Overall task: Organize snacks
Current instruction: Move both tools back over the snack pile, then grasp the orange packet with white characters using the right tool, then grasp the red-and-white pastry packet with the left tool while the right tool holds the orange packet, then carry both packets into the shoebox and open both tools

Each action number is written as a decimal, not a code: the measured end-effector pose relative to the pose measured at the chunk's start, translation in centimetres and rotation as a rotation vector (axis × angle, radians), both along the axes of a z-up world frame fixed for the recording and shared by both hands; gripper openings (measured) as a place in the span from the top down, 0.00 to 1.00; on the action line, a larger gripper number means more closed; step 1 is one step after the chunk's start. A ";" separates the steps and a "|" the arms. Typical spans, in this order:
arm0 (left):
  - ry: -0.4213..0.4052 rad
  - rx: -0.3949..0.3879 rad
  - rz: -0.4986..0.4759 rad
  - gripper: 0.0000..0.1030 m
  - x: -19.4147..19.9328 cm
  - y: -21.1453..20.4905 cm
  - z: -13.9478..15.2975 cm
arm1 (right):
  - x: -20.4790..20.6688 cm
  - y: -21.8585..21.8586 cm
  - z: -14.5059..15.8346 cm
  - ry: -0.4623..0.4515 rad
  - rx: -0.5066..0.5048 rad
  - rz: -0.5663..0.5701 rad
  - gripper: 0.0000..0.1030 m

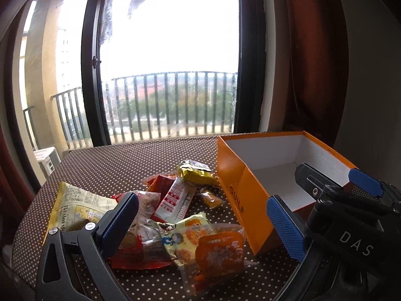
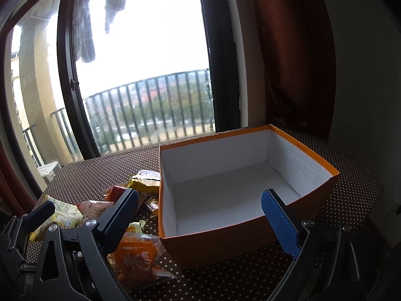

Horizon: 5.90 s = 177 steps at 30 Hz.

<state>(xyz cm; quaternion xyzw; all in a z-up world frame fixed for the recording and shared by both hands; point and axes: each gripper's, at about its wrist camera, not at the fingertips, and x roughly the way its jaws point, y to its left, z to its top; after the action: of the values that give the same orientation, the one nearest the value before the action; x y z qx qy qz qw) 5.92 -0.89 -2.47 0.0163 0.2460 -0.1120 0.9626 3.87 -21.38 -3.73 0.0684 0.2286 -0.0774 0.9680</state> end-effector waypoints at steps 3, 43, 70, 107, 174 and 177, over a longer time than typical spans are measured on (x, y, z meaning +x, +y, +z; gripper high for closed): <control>0.006 -0.003 0.022 0.01 -0.4 1.4 -0.5 | -0.1 0.9 -0.4 0.002 0.001 0.022 0.04; 0.140 0.074 0.076 0.01 1.2 6.5 -11.4 | 3.0 9.5 -11.8 0.184 0.014 0.096 0.03; 0.089 0.094 0.120 0.02 0.8 6.6 -9.5 | 3.4 10.5 -10.4 0.150 0.029 0.182 0.48; 0.296 0.025 0.058 0.51 9.6 6.8 -11.2 | 11.1 10.8 -10.1 0.244 0.017 0.294 0.48; -0.064 0.026 -0.081 0.69 5.4 -5.0 1.6 | 5.8 -1.0 1.7 -0.085 -0.030 0.170 0.48; -0.058 0.035 -0.111 0.69 6.3 -6.4 1.4 | 5.9 -2.8 1.6 -0.078 -0.030 0.138 0.48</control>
<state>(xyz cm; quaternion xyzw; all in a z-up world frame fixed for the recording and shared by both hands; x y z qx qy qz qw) 12.18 -7.24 -1.02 0.0500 0.2185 -0.1604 0.9613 9.75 -24.18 -2.14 0.0412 0.1939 -0.0113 0.9801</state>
